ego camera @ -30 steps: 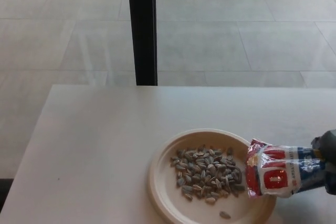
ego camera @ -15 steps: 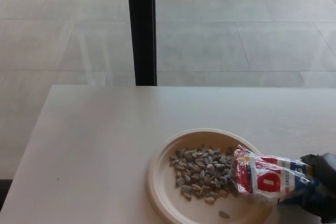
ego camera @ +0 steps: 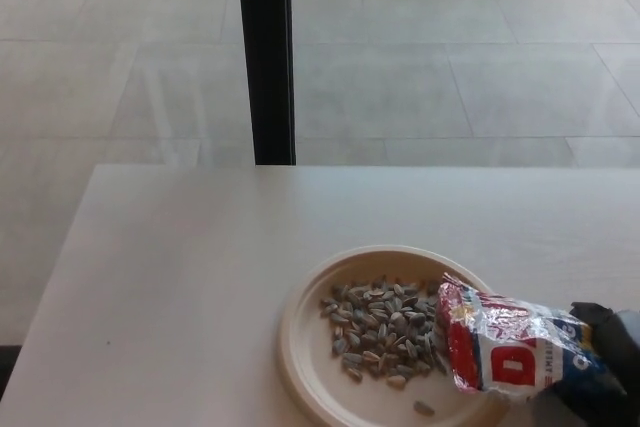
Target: The robot uses its right hand to pick up a bag of sunflower seeds kept in the middle of the desk and tilts it over a plate kept next to it to pour out a few seeds and then puts the bag of seeds back on the desk
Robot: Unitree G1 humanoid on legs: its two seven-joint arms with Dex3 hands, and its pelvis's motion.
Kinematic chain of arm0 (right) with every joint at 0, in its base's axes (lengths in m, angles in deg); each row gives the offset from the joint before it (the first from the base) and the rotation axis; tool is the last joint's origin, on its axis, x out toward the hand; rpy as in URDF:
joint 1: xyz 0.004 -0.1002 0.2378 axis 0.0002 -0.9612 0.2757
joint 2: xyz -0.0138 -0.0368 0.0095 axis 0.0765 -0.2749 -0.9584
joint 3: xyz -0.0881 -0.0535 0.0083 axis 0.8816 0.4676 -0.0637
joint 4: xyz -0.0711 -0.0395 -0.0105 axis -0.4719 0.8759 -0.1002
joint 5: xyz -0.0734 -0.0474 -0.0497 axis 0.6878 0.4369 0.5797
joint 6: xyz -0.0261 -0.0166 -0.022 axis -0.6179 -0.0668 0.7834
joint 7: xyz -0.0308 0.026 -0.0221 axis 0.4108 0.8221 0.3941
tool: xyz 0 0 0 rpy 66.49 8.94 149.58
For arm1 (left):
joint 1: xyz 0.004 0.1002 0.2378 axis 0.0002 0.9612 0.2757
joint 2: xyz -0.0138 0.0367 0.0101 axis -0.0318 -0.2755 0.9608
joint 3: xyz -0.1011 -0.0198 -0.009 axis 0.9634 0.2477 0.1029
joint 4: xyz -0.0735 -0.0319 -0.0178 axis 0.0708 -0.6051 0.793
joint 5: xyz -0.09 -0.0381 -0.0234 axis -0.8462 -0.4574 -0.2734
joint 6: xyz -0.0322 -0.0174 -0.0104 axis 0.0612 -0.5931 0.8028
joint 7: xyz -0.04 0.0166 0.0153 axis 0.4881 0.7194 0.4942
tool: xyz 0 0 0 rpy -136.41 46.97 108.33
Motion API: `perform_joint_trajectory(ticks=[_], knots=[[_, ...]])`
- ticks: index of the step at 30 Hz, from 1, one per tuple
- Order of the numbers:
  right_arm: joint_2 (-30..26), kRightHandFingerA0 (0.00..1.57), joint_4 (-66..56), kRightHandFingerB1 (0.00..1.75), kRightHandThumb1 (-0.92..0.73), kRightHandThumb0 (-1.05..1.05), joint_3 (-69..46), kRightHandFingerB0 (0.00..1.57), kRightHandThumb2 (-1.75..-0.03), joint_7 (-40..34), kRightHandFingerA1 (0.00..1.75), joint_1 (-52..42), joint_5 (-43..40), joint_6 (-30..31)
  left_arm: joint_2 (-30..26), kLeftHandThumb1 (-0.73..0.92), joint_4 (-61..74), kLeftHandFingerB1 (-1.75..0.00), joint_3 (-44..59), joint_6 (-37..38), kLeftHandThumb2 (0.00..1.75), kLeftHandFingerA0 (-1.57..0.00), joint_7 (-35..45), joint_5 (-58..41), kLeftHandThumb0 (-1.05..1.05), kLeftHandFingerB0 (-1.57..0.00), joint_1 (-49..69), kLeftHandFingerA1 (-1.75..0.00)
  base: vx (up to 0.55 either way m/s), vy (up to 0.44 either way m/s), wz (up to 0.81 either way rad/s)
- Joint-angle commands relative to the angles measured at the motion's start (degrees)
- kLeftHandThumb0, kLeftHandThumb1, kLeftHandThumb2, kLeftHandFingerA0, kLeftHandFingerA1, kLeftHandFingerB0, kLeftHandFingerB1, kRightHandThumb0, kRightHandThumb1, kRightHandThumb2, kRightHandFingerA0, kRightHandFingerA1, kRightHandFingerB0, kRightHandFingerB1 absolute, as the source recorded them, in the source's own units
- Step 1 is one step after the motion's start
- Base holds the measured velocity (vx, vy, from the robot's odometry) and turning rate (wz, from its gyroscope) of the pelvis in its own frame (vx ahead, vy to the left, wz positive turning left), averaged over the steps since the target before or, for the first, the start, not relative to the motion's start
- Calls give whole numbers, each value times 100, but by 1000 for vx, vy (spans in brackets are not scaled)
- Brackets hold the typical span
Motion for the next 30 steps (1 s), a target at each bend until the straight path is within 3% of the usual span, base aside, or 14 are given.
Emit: perform_joint_trajectory(ticks=[1,3,5,6,7,11,12,14,15,17,19,25,26,30], knots=[[245,93,832,111,-63,-32,-286,87,-92,-1828,163,-254,-797,-808,17,71,-99,-62,12,173,123,-43,-86,8,-89,-30,133,-72,0,0,0],[317,94,871,102,-64,-33,-359,90,-91,-1923,156,-267,-866,-792,21,90,-119,-59,38,135,76,-38,-45,-26,-88,-31,116,-71,0,0,0],[361,94,880,104,-63,-32,-381,91,-92,-1997,154,-270,-920,-856,53,86,-102,-60,16,229,80,-43,-97,5,-92,-32,142,-74,0,0,0],[411,93,872,100,-65,-32,-385,91,-91,-2008,153,-274,-954,-834,69,68,-102,-62,14,235,122,-45,-116,8,-87,-28,149,-74,0,0,0],[407,94,931,84,-66,-31,-370,87,-88,-2093,150,-271,-948,-900,61,88,-93,-59,-17,274,82,-42,-108,43,-90,-30,166,-73,0,0,0],[444,87,1228,50,-75,-37,-284,56,-65,-2254,144,-214,-972,-1014,91,90,-28,-60,-18,305,77,-47,-136,35,-85,-34,226,-75,0,0,0],[441,73,1247,36,-72,-44,-247,30,-62,-2090,92,-224,-1030,-989,95,72,-43,-62,-36,231,122,-46,-148,48,-87,-31,201,-74,0,0,0],[320,23,1279,23,-72,-58,-22,10,-64,-1987,60,-237,-784,-796,110,89,-35,-60,-33,320,77,-43,-112,41,-87,-34,230,-73,0,0,0],[265,2,1301,25,-54,-68,135,1,-93,-1980,43,-219,-557,-568,101,70,-47,-64,-76,367,123,-45,-168,96,-88,-34,235,-73,0,0,0],[280,0,1178,0,-62,-97,303,0,-90,-1736,14,-184,-458,-135,109,90,-56,-60,-62,336,76,-44,-185,59,-85,-35,217,-72,0,0,0],[230,0,1132,0,-63,-83,402,0,-72,-1625,0,-184,-510,-12,111,90,-46,-59,-37,304,77,-43,-138,11,-83,-34,219,-71,0,0,0],[-83,0,881,0,-60,-99,633,0,-72,-1073,0,-199,-590,479,105,90,-72,-60,-48,277,78,-44,-151,10,-85,-35,181,-73,0,0,0],[-140,0,849,0,-64,-100,635,0,-60,-1011,0,-215,-644,519,108,70,-59,-63,-58,303,123,-44,-137,16,-88,-33,197,-73,0,0,0],[-435,0,607,0,-56,-101,638,0,-76,-618,0,-322,-792,685,126,89,5,-60,-69,255,78,-42,-183,18,-86,-34,186,-72,0,0,0]])
